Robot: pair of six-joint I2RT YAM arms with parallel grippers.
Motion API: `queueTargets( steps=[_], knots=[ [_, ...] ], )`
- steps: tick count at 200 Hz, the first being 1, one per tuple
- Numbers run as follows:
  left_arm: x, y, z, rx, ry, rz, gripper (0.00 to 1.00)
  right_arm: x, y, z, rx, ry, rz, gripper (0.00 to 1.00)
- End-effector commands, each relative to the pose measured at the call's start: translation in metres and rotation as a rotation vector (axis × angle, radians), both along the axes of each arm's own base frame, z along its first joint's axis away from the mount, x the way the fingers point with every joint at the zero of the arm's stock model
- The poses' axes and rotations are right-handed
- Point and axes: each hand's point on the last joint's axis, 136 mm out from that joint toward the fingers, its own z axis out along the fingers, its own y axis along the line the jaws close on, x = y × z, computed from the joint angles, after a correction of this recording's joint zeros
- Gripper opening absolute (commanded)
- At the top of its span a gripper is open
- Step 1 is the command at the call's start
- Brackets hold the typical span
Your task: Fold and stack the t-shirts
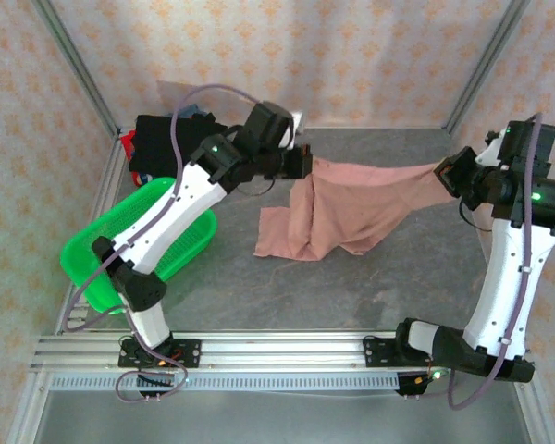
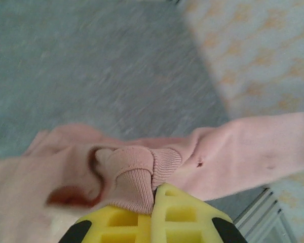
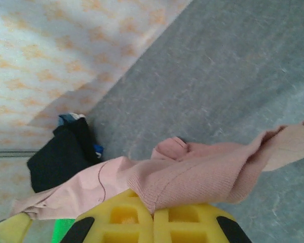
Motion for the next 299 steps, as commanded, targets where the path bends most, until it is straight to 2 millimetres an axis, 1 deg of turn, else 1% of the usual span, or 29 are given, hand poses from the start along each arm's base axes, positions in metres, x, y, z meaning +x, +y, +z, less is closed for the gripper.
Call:
queueTargets(
  steps=[1, 5, 9, 12, 17, 26, 46, 62, 75, 91, 105, 120, 128, 138, 156, 180, 198, 218, 233, 250, 257, 266, 272, 283, 299],
  knots=[
    [-0.006, 0.024, -0.001, -0.042, -0.001, 0.123, 0.0, -0.001, 0.007, -0.02, 0.002, 0.038, 0.049, 0.0],
    [-0.009, 0.027, -0.011, -0.038, 0.023, 0.138, 0.0, 0.0, 0.01, -0.025, 0.012, 0.048, 0.061, 0.0],
    [-0.012, 0.029, -0.025, -0.029, 0.054, 0.146, 0.0, 0.001, 0.014, -0.032, 0.02, 0.061, 0.075, 0.0],
    [-0.013, 0.03, -0.03, -0.03, 0.066, 0.153, 0.0, 0.002, 0.016, -0.036, 0.024, 0.071, 0.084, 0.0],
    [-0.017, 0.033, -0.048, -0.018, 0.103, 0.168, 0.0, 0.002, 0.02, -0.043, 0.022, 0.087, 0.099, 0.0],
    [-0.023, 0.04, -0.072, 0.004, 0.151, 0.199, 0.0, 0.001, 0.026, -0.059, 0.009, 0.128, 0.125, 0.0],
    [-0.037, 0.057, -0.116, 0.052, 0.234, 0.262, 0.0, -0.004, 0.04, -0.095, -0.021, 0.233, 0.194, 0.0],
    [-0.048, 0.067, -0.147, 0.075, 0.29, 0.306, 0.0, -0.007, 0.047, -0.123, -0.073, 0.296, 0.237, 0.0],
    [-0.058, 0.071, -0.164, 0.069, 0.32, 0.318, 0.0, -0.009, 0.048, -0.143, -0.12, 0.338, 0.251, 0.0],
    [-0.069, 0.074, -0.183, 0.077, 0.355, 0.32, 0.0, -0.01, 0.048, -0.161, -0.152, 0.384, 0.265, 0.0],
    [-0.077, 0.075, -0.198, 0.092, 0.387, 0.311, 0.01, -0.006, 0.057, -0.165, -0.136, 0.368, 0.294, 0.0],
    [-0.083, 0.079, -0.212, 0.12, 0.417, 0.32, 0.11, 0.001, 0.069, -0.166, -0.128, 0.357, 0.336, 0.0],
    [-0.083, 0.081, -0.214, 0.128, 0.417, 0.323, 0.2, 0.002, 0.078, -0.17, -0.124, 0.373, 0.371, 0.0],
    [-0.08, 0.082, -0.209, 0.12, 0.399, 0.329, 0.31, 0.005, 0.088, -0.178, -0.119, 0.403, 0.406, 0.0],
    [-0.072, 0.077, -0.189, 0.082, 0.342, 0.323, 0.43, 0.01, 0.106, -0.195, -0.096, 0.448, 0.45, 0.0],
    [-0.065, 0.082, -0.161, 0.097, 0.271, 0.321, 0.58, 0.016, 0.126, -0.212, -0.124, 0.516, 0.507, 0.0],
    [-0.063, 0.085, -0.143, 0.087, 0.221, 0.311, 0.62, 0.02, 0.142, -0.226, -0.137, 0.56, 0.55, 0.02],
    [-0.065, 0.087, -0.127, 0.062, 0.167, 0.292, 0.64, 0.024, 0.164, -0.239, -0.126, 0.588, 0.596, 0.03],
    [-0.067, 0.092, -0.122, 0.056, 0.135, 0.286, 0.64, 0.024, 0.183, -0.248, -0.118, 0.612, 0.636, 0.03],
    [-0.071, 0.094, -0.124, 0.06, 0.127, 0.274, 0.64, 0.027, 0.208, -0.254, -0.078, 0.618, 0.684, 0.05],
    [-0.072, 0.093, -0.124, 0.055, 0.127, 0.263, 0.64, 0.03, 0.218, -0.254, -0.05, 0.611, 0.697, 0.08],
    [-0.073, 0.091, -0.125, 0.049, 0.13, 0.252, 0.64, 0.034, 0.229, -0.251, -0.01, 0.597, 0.71, 0.18],
    [-0.074, 0.09, -0.126, 0.044, 0.13, 0.245, 0.64, 0.037, 0.234, -0.247, 0.012, 0.584, 0.714, 0.22],
    [-0.075, 0.088, -0.126, 0.032, 0.124, 0.233, 0.65, 0.043, 0.236, -0.24, 0.029, 0.558, 0.709, 0.33],
    [-0.077, 0.081, -0.124, 0.017, 0.118, 0.203, 0.65, 0.05, 0.233, -0.221, 0.069, 0.506, 0.692, 0.46]
  ],
)
